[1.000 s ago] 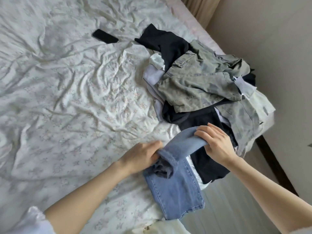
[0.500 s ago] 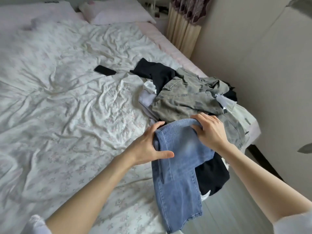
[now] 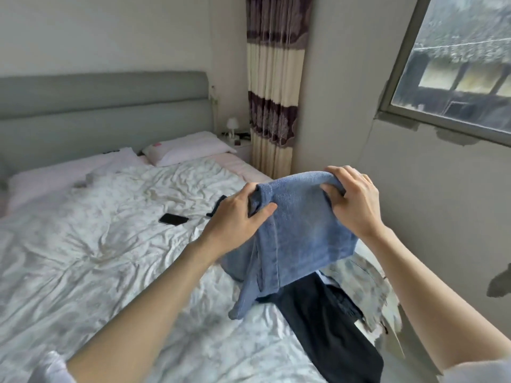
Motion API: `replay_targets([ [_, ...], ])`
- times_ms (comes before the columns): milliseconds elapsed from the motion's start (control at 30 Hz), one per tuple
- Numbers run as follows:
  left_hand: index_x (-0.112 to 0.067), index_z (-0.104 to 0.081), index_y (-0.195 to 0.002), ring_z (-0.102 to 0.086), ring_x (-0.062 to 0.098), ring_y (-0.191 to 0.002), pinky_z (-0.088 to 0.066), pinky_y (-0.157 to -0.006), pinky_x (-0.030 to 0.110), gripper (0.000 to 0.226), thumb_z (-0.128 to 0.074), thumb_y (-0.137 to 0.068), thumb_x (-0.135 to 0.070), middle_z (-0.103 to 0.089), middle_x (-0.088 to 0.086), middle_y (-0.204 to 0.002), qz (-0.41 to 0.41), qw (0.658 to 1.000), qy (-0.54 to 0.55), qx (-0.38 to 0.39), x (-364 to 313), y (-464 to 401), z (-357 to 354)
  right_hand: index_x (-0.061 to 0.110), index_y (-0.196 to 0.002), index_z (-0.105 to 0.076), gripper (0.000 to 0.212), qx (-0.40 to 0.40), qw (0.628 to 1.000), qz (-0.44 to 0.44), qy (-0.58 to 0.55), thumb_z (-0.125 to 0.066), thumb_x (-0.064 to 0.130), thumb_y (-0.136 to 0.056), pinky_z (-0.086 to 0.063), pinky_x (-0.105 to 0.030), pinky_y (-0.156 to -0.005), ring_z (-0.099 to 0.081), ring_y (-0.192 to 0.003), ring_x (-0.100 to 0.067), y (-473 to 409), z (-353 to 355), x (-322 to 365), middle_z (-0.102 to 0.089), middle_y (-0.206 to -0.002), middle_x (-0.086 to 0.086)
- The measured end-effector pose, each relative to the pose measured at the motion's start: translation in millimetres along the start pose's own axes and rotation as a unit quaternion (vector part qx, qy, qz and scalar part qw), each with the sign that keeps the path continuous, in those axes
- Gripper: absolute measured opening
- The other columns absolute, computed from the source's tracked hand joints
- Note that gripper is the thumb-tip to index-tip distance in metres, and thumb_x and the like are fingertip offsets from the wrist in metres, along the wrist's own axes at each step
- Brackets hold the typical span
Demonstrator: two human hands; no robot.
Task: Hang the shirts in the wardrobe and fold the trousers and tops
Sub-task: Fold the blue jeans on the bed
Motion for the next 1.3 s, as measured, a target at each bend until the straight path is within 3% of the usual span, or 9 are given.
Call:
replay_targets([
  [67, -0.033, -0.049, -0.089, -0.062, 0.007, -0.070, -0.046, -0.066, 0.025, 0.015, -0.064, -0.085, -0.033, -0.065, -0.009, -0.076, -0.013, 1.000, 0.010, -0.004, -17, -6, 8, 0.010, -0.101, -0.066, 0.024, -0.028, 1.000, -0.007, -0.011, -0.056, 0.016, -0.081, -0.038, -0.030, -0.076, -0.060, -0.082, -0.031, -7, 12, 3, -0.065, -0.089, -0.006],
  [333, -0.030, -0.052, -0.088, -0.046, -0.003, -0.056, -0.036, -0.056, 0.010, 0.007, -0.052, -0.084, -0.036, -0.051, -0.018, -0.057, -0.050, 0.988, 0.096, -0.108, -70, -41, 56, 0.014, -0.100, -0.069, 0.022, -0.123, 0.976, -0.035, -0.176, -0.064, 0.016, -0.079, -0.049, -0.037, -0.083, -0.061, -0.088, -0.022, -63, 53, 33, -0.068, -0.094, 0.001],
  [500, -0.014, -0.061, -0.093, -0.061, 0.012, -0.089, -0.047, -0.083, 0.029, 0.018, -0.051, -0.094, -0.029, -0.066, 0.001, -0.093, 0.089, 0.970, 0.207, -0.095, -56, -55, 93, 0.027, -0.106, -0.068, 0.028, 0.070, 0.977, -0.078, -0.183, -0.071, 0.030, -0.078, -0.047, -0.039, -0.091, -0.061, -0.099, -0.020, -112, 47, 48, -0.069, -0.100, 0.006],
  [633, -0.014, -0.063, -0.098, -0.069, 0.012, -0.080, -0.055, -0.068, 0.024, 0.023, -0.050, -0.094, -0.033, -0.073, -0.001, -0.090, 0.284, 0.906, 0.314, -0.013, 5, -32, 100, 0.029, -0.107, -0.067, 0.031, 0.261, 0.957, -0.056, -0.117, -0.070, 0.039, -0.078, -0.046, -0.033, -0.088, -0.059, -0.101, -0.022, -118, -10, 60, -0.068, -0.104, 0.004],
  [767, -0.019, -0.057, -0.112, -0.064, 0.017, -0.091, -0.052, -0.080, 0.034, 0.025, -0.049, -0.095, -0.035, -0.068, 0.000, -0.103, 0.395, 0.879, 0.266, -0.011, 100, 14, 82, 0.016, -0.102, -0.064, 0.025, 0.431, 0.898, -0.003, -0.094, -0.063, 0.035, -0.086, -0.047, -0.035, -0.077, -0.059, -0.093, -0.026, -78, -120, 75, -0.067, -0.101, -0.004],
  [900, -0.022, -0.054, -0.105, -0.061, 0.009, -0.087, -0.050, -0.073, 0.024, 0.012, -0.048, -0.097, -0.028, -0.063, -0.002, -0.104, 0.462, 0.870, 0.170, 0.003, 198, 63, 57, 0.016, -0.112, -0.058, 0.029, 0.493, 0.867, 0.017, -0.067, -0.056, 0.033, -0.090, -0.044, -0.035, -0.074, -0.057, -0.102, -0.030, -9, -238, 86, -0.062, -0.110, -0.007],
  [1033, -0.007, -0.053, -0.115, -0.053, 0.009, -0.084, -0.041, -0.065, 0.012, 0.022, -0.052, -0.094, -0.017, -0.056, -0.001, -0.096, 0.492, 0.869, 0.048, -0.019, 299, 102, 32, 0.017, -0.115, -0.056, 0.024, 0.503, 0.859, 0.016, -0.092, -0.050, 0.025, -0.093, -0.040, -0.033, -0.073, -0.054, -0.104, -0.029, 61, -340, 93, -0.059, -0.115, -0.006],
  [1133, -0.010, -0.054, -0.111, -0.053, 0.016, -0.089, -0.038, -0.072, 0.022, 0.018, -0.052, -0.094, -0.014, -0.054, -0.001, -0.094, 0.494, 0.868, -0.009, -0.046, 354, 117, 21, 0.018, -0.115, -0.055, 0.023, 0.485, 0.867, 0.018, -0.114, -0.045, 0.023, -0.095, -0.045, -0.036, -0.074, -0.056, -0.100, -0.030, 91, -387, 94, -0.058, -0.115, -0.004],
  [1300, -0.009, -0.052, -0.096, -0.047, 0.021, -0.079, -0.027, -0.057, 0.028, 0.006, -0.052, -0.092, -0.013, -0.050, -0.002, -0.079, 0.465, 0.873, -0.106, -0.103, 412, 126, 0, 0.011, -0.113, -0.058, 0.023, 0.442, 0.881, 0.006, -0.168, -0.044, 0.018, -0.096, -0.041, -0.037, -0.076, -0.053, -0.101, -0.030, 110, -449, 93, -0.059, -0.110, -0.009],
])
Point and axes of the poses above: each hand's wrist, its own y-axis away from the middle knuckle, its own z-axis out of the back of the hand, x = y × z, the point moved 1 cm from there along -y, towards the middle knuckle
